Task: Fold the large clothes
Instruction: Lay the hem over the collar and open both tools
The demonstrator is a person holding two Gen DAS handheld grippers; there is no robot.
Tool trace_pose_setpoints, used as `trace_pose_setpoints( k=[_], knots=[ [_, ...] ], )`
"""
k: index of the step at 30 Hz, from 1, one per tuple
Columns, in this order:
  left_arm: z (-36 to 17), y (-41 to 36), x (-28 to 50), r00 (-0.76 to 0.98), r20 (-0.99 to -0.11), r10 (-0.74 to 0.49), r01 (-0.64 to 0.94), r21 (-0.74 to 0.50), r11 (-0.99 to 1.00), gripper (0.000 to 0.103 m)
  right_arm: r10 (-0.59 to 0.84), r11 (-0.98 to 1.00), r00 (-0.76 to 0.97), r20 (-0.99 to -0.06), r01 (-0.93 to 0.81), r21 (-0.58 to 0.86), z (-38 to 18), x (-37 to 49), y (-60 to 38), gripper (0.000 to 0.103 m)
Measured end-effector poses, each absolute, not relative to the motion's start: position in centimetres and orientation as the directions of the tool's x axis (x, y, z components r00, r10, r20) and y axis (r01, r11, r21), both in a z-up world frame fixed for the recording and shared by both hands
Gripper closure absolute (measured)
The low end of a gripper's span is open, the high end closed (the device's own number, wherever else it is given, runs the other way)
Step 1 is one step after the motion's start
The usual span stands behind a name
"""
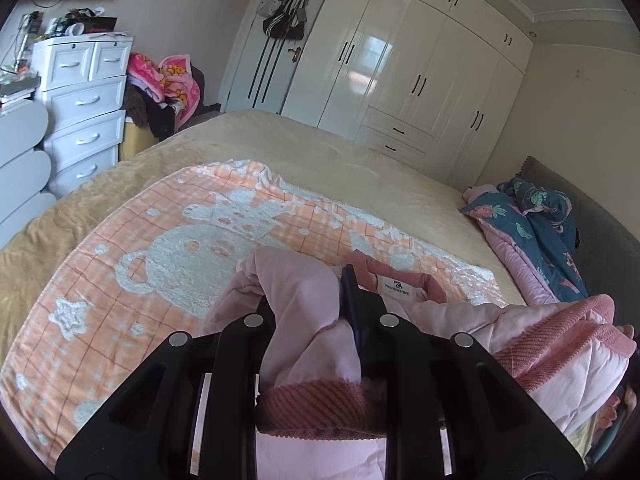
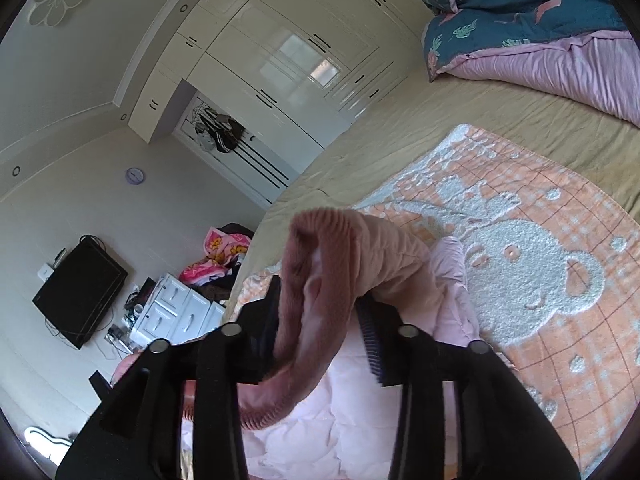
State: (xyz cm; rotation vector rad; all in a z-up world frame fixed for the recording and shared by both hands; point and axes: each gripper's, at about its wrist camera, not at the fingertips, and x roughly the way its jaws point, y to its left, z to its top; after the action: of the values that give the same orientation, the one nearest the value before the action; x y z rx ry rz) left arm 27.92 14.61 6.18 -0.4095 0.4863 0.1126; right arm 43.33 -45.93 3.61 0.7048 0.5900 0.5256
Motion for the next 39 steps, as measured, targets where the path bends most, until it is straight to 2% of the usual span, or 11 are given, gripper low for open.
trace_pose_setpoints(
  k=[1,6,9,12,14,19,22,25,28,32,39],
  knots=[
    [6.1,14.6,28.1,0.879,-0.476,0.007,-0.2,-0.355,0.913,0.089,0.626,0.644,0.716,-0.31,-0.25,0.723,3.7,43.4,-45.9,0.055],
    [5.6,14.8,28.9,0.875,-0.484,-0.003,-0.197,-0.362,0.911,0.089,0.649,0.591,0.73,-0.213,-0.308,0.745,4.4,42.5,-46.2,0.024],
    [5.4,14.8,29.5,0.873,-0.488,-0.001,-0.2,-0.36,0.911,0.089,0.649,0.572,0.744,-0.158,-0.34,0.747,4.1,41.1,-46.5,0.016],
    [5.2,14.9,29.9,0.869,-0.494,0.009,-0.211,-0.354,0.911,0.089,0.622,0.578,0.77,-0.142,-0.329,0.747,2.5,40.0,-47.3,0.013],
    [5.0,14.9,30.2,0.866,-0.5,0.016,-0.218,-0.348,0.912,0.089,0.589,0.624,0.787,-0.182,-0.3,0.722,1.5,40.0,-47.5,0.013],
    [4.6,14.8,30.9,0.86,-0.508,0.041,-0.234,-0.322,0.917,0.086,0.467,0.826,0.779,-0.419,-0.215,0.521,-0.5,41.8,-45.6,0.012],
    [4.2,14.8,31.2,0.852,-0.521,0.054,-0.247,-0.309,0.918,0.083,0.438,0.853,0.748,-0.498,-0.172,0.492,-2.8,42.8,-45.1,0.012],
    [4.0,14.6,31.2,0.849,-0.526,0.053,-0.244,-0.3,0.922,0.077,0.45,0.856,0.716,-0.533,-0.176,0.486,-3.9,43.5,-44.6,0.012],
    [4.3,14.2,30.9,0.854,-0.519,0.044,-0.229,-0.299,0.926,0.065,0.425,0.882,0.712,-0.559,-0.187,0.433,-4.1,43.3,-44.0,0.012],
    [5.2,13.6,30.1,0.868,-0.496,0.005,-0.191,-0.325,0.926,0.034,0.442,0.876,0.712,-0.545,-0.213,0.433,-3.6,42.5,-43.7,0.012],
    [7.7,11.9,27.5,0.903,-0.43,0.029,-0.162,-0.275,0.948,0.015,0.439,0.88,0.736,-0.516,-0.235,0.413,-2.0,41.7,-43.9,0.012]
  ],
)
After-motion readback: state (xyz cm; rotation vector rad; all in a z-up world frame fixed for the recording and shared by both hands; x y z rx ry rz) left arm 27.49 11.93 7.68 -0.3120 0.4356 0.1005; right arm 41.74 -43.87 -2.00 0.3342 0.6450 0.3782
